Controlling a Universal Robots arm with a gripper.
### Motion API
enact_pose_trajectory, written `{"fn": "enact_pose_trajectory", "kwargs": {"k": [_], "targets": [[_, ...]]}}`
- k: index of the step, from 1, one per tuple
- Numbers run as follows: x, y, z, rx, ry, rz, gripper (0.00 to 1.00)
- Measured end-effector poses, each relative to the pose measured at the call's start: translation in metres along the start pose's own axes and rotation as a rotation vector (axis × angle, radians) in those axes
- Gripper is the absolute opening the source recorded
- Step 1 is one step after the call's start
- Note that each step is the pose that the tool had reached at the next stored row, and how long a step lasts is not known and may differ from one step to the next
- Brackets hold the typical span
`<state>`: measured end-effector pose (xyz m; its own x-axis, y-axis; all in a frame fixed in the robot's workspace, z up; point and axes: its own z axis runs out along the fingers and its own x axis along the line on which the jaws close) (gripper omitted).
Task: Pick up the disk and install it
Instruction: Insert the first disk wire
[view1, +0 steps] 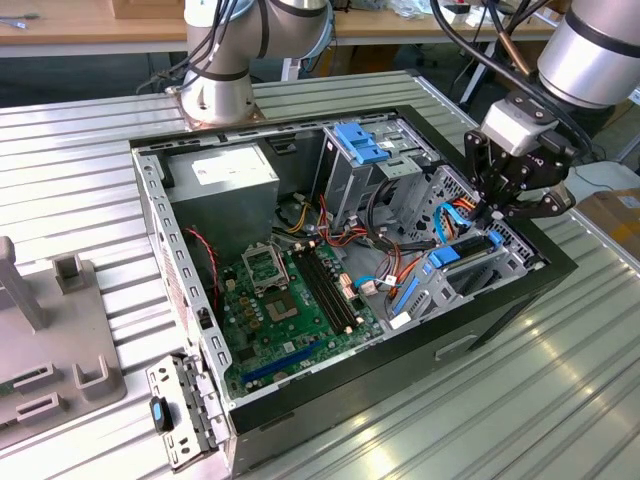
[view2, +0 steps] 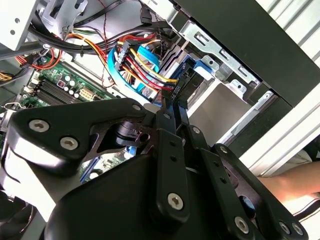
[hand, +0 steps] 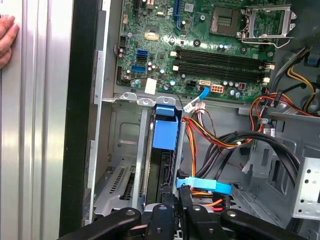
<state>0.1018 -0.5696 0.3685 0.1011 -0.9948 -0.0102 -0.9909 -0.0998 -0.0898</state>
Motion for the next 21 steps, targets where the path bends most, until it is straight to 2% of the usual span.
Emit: {"fn": "enact_pose_trajectory", "kwargs": {"k": [2,6,11,13,14,21], "targets": [[0.0,0.0,0.0,0.0,0.0002,0.0,0.16],[0.0011,0.0007,0.0058,0.0002,0.002,0.02,0.16],[0.0063,0.0013,0.0073,0.0003,0.0014,0.023,0.16],[0.0077,0.0018,0.0084,0.001,-0.0055,0.024,0.16],[0.0081,0.0021,0.0095,0.0011,-0.0066,0.027,0.16],[0.0079,0.0045,0.0111,0.0017,-0.0025,0.069,0.16]]}}
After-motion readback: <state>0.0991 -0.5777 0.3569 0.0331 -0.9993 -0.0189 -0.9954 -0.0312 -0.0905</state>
